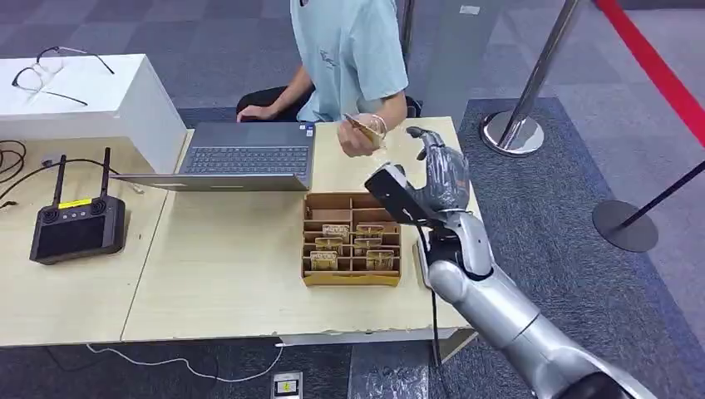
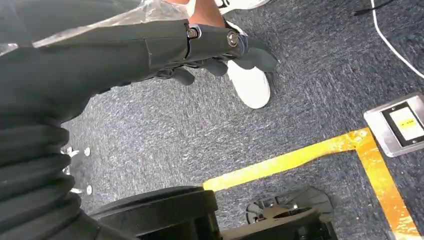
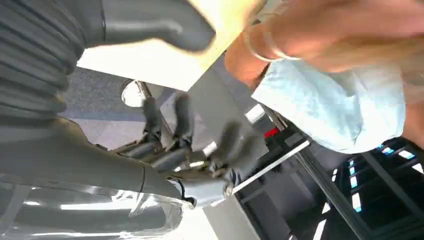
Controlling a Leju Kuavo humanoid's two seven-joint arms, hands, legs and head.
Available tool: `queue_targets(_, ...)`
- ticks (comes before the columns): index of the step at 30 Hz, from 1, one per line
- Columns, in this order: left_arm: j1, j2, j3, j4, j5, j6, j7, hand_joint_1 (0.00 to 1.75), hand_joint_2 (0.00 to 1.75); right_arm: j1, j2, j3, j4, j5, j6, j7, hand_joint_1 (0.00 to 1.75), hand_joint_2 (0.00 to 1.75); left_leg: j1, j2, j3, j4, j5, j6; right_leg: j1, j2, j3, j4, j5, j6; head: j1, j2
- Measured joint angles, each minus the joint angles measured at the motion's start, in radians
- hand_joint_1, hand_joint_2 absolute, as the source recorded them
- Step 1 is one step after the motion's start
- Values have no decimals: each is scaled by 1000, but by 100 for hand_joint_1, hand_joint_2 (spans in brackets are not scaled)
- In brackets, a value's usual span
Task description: Pass the card to the sensor for recognition and then transmit it.
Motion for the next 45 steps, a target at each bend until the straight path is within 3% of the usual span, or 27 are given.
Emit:
queue_targets(15,0,0,0,0,6,1,-5,0,175,31,6,4,-13,-13,8,-3,0,175,0,0,0,0,0,0,0,0,0,0,0,0,0,0)
queue_targets(26,0,0,0,0,6,-2,-5,0,175,38,11,33,-22,-11,170,4,0,175,0,0,0,0,0,0,0,0,0,0,0,0,0,0)
queue_targets(41,1,0,0,0,16,-2,-6,0,175,34,10,81,-65,-39,283,24,0,175,0,0,-1,0,0,0,0,0,0,0,0,0,0,0)
queue_targets(45,0,-1,1,0,18,-2,-7,0,175,23,4,101,-85,-76,355,38,0,175,0,0,-1,0,0,0,0,0,0,0,0,0,0,0)
